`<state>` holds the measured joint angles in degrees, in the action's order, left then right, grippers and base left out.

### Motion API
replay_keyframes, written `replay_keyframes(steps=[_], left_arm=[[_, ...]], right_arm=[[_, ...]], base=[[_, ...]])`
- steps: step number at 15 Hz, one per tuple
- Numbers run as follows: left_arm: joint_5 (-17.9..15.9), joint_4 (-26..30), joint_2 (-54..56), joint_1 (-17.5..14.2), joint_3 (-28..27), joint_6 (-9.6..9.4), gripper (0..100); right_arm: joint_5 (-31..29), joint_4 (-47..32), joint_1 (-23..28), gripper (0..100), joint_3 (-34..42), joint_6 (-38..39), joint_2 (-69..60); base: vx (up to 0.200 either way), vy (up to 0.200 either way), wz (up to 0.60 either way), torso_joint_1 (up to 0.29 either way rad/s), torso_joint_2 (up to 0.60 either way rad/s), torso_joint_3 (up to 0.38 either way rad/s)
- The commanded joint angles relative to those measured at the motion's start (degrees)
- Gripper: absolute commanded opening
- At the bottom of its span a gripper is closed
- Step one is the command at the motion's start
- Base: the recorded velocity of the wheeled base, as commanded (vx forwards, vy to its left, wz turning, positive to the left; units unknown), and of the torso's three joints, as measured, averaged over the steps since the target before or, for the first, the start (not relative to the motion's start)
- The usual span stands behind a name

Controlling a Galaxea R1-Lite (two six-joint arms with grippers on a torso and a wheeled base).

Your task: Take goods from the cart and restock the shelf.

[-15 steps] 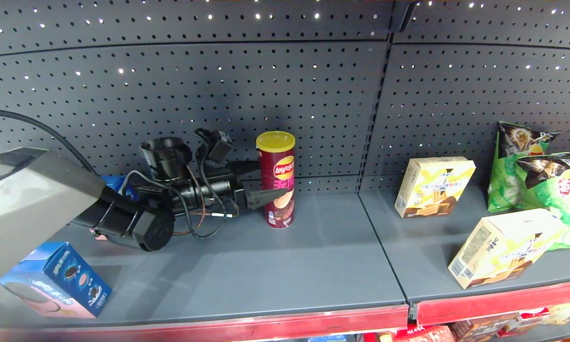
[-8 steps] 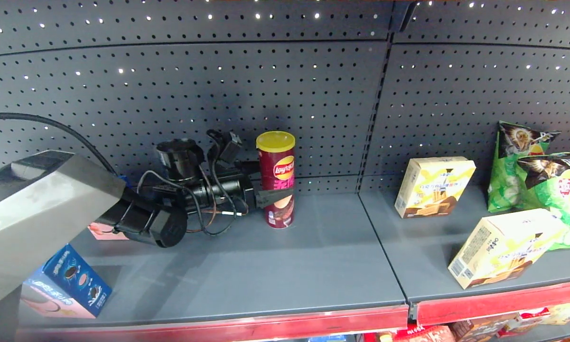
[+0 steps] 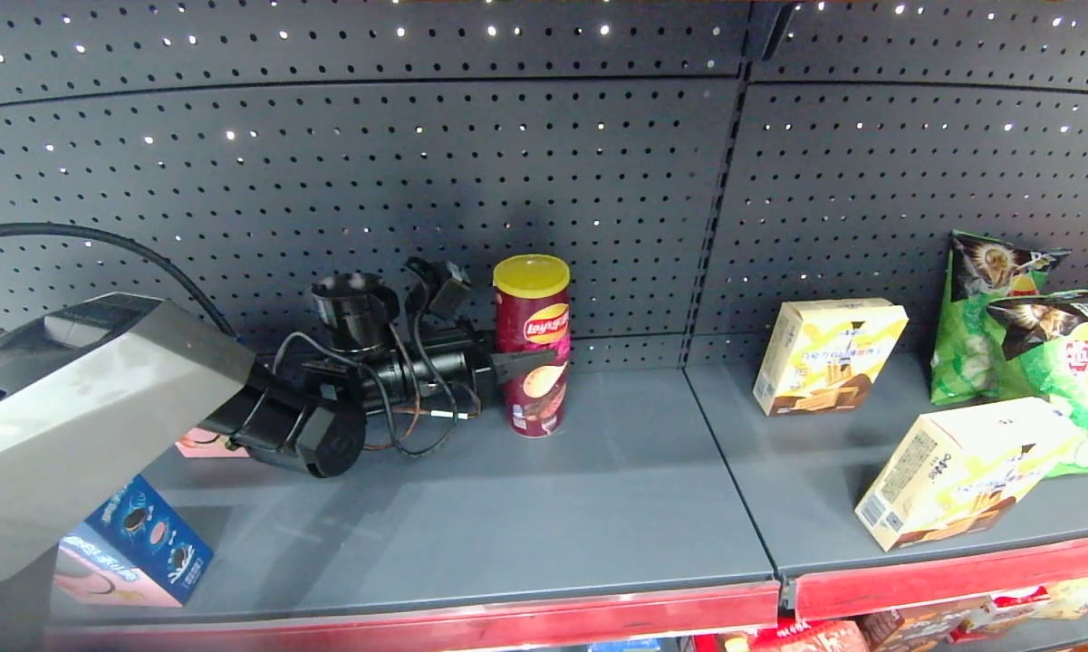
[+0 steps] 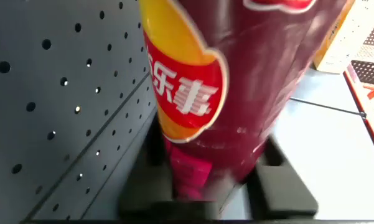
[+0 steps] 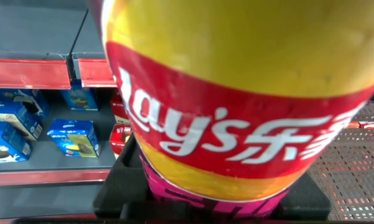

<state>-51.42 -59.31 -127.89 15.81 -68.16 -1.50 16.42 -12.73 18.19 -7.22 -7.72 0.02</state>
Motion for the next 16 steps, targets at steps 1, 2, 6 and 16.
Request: replay_keyframes(steps=[1,2,6,16], left_arm=[[0.0,0.1,0.5,0.1,0.4,0.01,0],[0.0,0.1,1.0,0.1,0.7,0.01,0],[0.2,-0.1,5.5,0.1,5.7,-0.08,0],[0.2,-2.2,22.1,0.3,25.9,-0.61,0]], right_arm=[[0.1,0.0,0.0,0,0.0,0.0,0.0],[0.1,0.0,0.0,0,0.0,0.1,0.0],[0.1,0.0,-0.1,0,0.0,0.2,0.0],[0.3,0.0,-0.1,0,0.0,1.4,0.0]], base=[[0.000,0.000,0.00,0.000,0.00,0.000],[0.000,0.000,0.00,0.000,0.00,0.000],[0.000,0.000,0.00,0.000,0.00,0.000],[0.000,0.000,0.00,0.000,0.00,0.000]])
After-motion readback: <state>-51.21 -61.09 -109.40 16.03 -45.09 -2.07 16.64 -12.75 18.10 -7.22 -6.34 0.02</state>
